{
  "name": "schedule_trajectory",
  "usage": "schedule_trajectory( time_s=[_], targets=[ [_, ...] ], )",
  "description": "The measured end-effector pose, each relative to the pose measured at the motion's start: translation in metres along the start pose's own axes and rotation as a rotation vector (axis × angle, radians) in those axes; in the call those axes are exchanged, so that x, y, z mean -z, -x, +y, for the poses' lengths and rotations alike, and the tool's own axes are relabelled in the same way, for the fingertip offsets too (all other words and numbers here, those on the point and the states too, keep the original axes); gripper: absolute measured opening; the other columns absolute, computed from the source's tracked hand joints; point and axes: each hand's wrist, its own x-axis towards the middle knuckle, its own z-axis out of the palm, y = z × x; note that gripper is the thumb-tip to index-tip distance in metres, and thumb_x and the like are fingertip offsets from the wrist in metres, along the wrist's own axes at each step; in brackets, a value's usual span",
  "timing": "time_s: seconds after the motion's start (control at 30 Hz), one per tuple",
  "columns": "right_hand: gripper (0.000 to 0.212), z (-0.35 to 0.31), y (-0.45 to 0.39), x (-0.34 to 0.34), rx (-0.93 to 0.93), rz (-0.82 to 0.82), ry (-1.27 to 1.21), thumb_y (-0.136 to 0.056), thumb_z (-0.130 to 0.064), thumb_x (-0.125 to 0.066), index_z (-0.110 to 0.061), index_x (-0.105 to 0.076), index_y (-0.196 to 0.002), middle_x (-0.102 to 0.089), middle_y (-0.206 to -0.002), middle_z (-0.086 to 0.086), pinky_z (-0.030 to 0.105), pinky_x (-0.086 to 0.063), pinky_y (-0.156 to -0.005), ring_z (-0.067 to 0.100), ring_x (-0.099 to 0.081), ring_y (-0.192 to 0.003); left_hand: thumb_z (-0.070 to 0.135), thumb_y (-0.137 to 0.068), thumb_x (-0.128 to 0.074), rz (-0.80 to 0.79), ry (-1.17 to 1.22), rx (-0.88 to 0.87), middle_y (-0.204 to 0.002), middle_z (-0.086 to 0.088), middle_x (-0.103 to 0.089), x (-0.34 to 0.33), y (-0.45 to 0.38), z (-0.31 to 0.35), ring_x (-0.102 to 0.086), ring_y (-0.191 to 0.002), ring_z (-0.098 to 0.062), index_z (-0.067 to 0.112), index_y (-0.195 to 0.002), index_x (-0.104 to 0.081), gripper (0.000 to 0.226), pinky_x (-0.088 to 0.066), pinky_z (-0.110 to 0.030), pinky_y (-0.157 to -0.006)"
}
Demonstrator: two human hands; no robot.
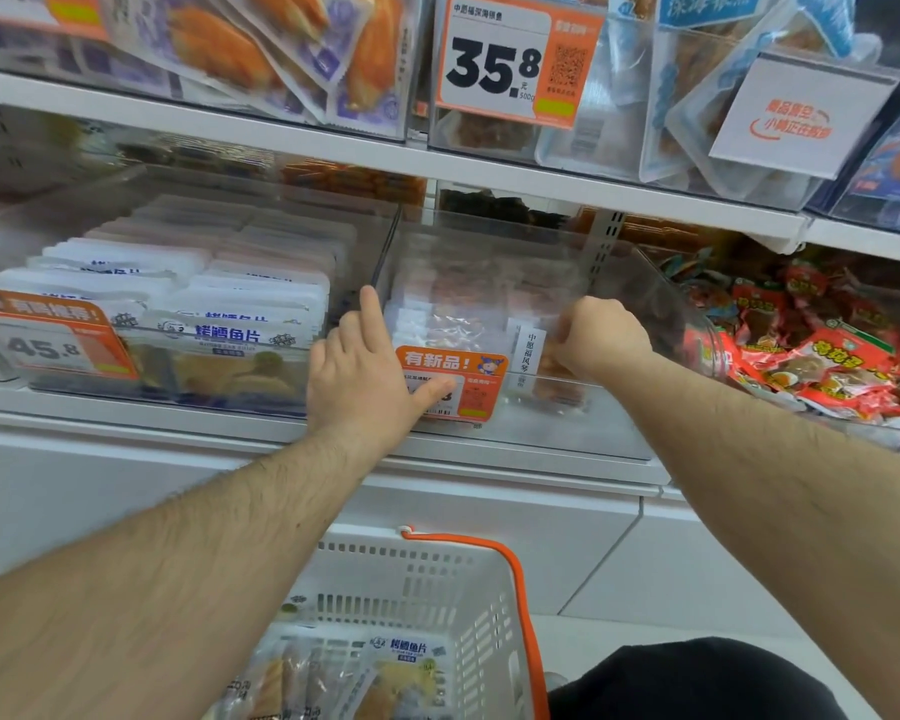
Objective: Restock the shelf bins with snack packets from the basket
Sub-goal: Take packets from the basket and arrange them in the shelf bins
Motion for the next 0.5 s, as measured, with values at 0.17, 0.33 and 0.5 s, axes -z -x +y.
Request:
schedule_trajectory(
  time_s=[0.17, 0.33, 0.5],
  targets=[
    [0.023, 0.001, 0.009, 0.008, 0.027, 0.063, -0.021, -0.089, -0.014, -0.063, -0.017, -0.063, -0.112, -0.061, -0.110, 0.008, 0.039, -0.055, -0.080, 0.026, -0.059, -0.089, 0.081, -0.076, -0.050, -0.032, 0.028, 0.005, -0.156, -0.014, -0.022, 0.007, 0.002, 0.002, -0.026, -0.144, -0.029, 0.008, -0.153, 0.013, 0.123, -0.021, -0.040, -0.118],
    [0.029, -0.020, 0.035, 0.025, 0.122, 0.154, -0.093, -0.089, -0.021, -0.064, -0.018, -0.064, -0.118, -0.060, -0.116, 0.004, 0.038, -0.053, -0.085, 0.025, -0.059, -0.099, 0.071, -0.080, -0.060, -0.092, 0.076, -0.016, -0.159, -0.014, -0.018, 0.016, 0.003, 0.001, -0.023, -0.146, -0.029, 0.008, -0.153, 0.015, 0.123, -0.015, -0.039, -0.120],
    [0.019, -0.067, 0.077, 0.037, 0.279, 0.261, -0.259, -0.092, -0.026, -0.061, -0.018, -0.069, -0.108, -0.063, -0.110, -0.002, 0.033, -0.050, -0.086, 0.017, -0.059, -0.099, 0.056, -0.082, -0.069, -0.091, 0.148, -0.082, -0.164, -0.011, -0.001, 0.029, 0.017, -0.011, -0.004, -0.151, -0.025, 0.007, -0.154, 0.011, 0.119, 0.004, -0.035, -0.121]
  ],
)
